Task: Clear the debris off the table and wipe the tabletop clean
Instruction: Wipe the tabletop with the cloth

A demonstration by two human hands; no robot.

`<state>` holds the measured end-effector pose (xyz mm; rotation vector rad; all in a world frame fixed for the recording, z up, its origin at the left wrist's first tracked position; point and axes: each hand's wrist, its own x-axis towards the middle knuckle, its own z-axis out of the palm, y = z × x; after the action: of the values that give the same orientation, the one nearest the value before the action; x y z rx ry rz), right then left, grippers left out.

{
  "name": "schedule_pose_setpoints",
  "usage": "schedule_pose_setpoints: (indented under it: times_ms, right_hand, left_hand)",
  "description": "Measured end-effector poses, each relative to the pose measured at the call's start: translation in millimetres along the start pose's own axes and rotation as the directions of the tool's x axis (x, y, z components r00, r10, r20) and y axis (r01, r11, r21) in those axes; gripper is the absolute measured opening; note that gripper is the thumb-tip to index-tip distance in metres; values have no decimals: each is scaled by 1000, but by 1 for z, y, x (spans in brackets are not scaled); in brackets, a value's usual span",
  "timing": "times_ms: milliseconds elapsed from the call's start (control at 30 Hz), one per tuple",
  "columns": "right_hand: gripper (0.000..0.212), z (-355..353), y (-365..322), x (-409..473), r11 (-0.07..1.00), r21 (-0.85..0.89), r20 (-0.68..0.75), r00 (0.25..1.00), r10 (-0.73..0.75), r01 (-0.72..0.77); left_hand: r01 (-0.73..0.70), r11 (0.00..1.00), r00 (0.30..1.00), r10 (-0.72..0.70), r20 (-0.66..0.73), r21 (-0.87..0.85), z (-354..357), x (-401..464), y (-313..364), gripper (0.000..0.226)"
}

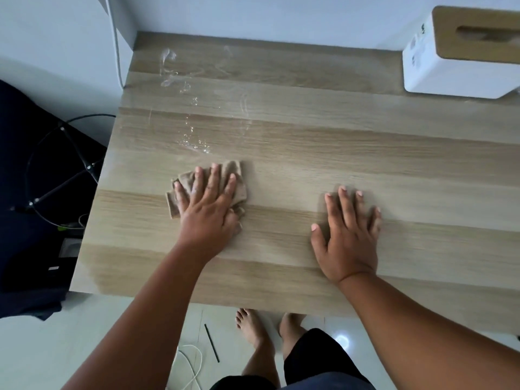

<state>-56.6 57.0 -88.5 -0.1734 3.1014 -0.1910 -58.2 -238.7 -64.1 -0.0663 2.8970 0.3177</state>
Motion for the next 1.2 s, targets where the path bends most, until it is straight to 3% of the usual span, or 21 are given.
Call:
schedule_pose_setpoints:
  times_ms: [133,233,367,467,533,600,733,800,867,967,1067,1200]
  right_hand:
    - [75,1,1,0,1000,0,9,1000,-3,3]
    - [75,2,2,1,1000,-1,5,1000,-4,4]
    - [74,3,2,0,1000,9,-7,1000,-6,7]
    - [74,4,2,0,1000,9,-10,1000,-7,7]
    - [74,4,2,-1,1000,7,-13,1000,-9,9]
    - [74,3,1,0,1000,8,-11,1000,-9,9]
    - [74,-4,-2,0,1000,19,20,1000,1,-2]
    - [74,-5,-2,0,1000,26,28,1000,1,-2]
    - [74,-6,-2,0,1000,16,32,999,2,-2]
    - [74,-5,-2,1,1000,7,38,999,9,-10]
    - [74,-3,0,0,1000,-12,33,999,3,-2]
    - [75,1,0,0,1000,-10,8,1000,0,0]
  left_hand:
    - [-205,979,978,205,-25,1,3,-42,-14,71]
    - [-233,973,971,233,-61,11,-1,-63,-50,69]
    - [7,1000,997,-9,-72,-28,-9,-53,-75,74]
    - [211,975,974,-215,-70,-62,-9,-25,-59,77]
    - [252,966,966,-254,-37,-62,-8,-9,-40,80]
    - [193,981,981,-193,-9,-28,-6,-5,-19,80]
    - [-86,996,996,85,15,16,6,-36,18,77]
    - [-210,977,977,211,-20,35,14,-61,14,72]
    - [-244,968,968,246,-50,54,19,-79,-10,69]
    - [-158,985,985,163,-66,66,16,-94,-53,73]
    - [46,999,996,-44,-80,17,6,-83,-70,75]
    - [324,944,942,-328,-74,-63,-1,-34,-45,83]
